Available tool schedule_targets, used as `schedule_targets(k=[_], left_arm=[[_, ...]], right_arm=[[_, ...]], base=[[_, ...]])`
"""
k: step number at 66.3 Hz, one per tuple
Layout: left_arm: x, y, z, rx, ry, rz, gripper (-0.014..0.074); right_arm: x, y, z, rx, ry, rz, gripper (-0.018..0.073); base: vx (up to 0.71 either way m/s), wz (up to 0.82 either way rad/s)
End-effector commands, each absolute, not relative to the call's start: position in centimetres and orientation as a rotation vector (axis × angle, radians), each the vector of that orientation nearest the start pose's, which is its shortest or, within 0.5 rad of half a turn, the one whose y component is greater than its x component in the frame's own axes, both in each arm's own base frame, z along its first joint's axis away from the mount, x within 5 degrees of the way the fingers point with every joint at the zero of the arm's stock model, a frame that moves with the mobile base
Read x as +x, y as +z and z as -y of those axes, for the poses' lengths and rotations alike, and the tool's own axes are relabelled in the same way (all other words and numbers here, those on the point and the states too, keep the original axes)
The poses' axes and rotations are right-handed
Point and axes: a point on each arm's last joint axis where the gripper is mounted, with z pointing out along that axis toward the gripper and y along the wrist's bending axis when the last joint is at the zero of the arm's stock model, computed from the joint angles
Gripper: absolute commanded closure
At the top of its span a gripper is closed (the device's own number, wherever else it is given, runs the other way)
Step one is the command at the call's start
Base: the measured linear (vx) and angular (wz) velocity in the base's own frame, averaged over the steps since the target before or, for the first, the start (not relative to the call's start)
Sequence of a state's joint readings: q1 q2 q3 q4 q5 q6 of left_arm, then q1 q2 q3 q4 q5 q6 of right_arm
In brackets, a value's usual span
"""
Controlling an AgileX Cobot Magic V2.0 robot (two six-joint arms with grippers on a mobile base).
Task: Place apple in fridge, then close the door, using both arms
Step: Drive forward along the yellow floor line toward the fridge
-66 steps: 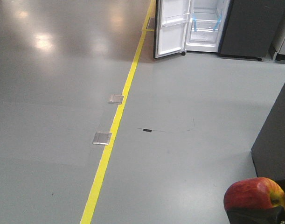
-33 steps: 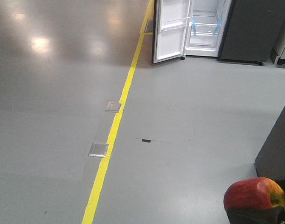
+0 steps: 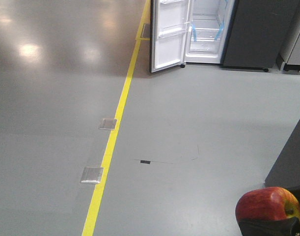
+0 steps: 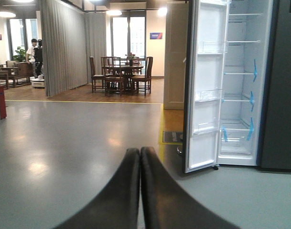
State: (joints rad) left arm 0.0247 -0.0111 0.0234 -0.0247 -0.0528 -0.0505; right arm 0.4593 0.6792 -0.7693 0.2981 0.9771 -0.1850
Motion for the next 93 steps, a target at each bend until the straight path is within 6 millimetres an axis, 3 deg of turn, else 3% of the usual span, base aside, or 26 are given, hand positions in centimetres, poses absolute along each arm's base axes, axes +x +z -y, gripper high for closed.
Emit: schedule_targets(k=[1,93], left_arm=[[5.52,20.83,-0.14,-0.079,-0.058,-1.382,0.0602],[5.52,20.83,-0.14,-0.079,-0.058,-1.382,0.0602]], right_arm=[[9.12,34.65,-7.07,-0.654,0.527,-2.195,0.0373],[9.12,34.65,-7.07,-0.654,0.527,-2.195,0.0373]], base=[[0.24,-0.13],[0.24,-0.04]])
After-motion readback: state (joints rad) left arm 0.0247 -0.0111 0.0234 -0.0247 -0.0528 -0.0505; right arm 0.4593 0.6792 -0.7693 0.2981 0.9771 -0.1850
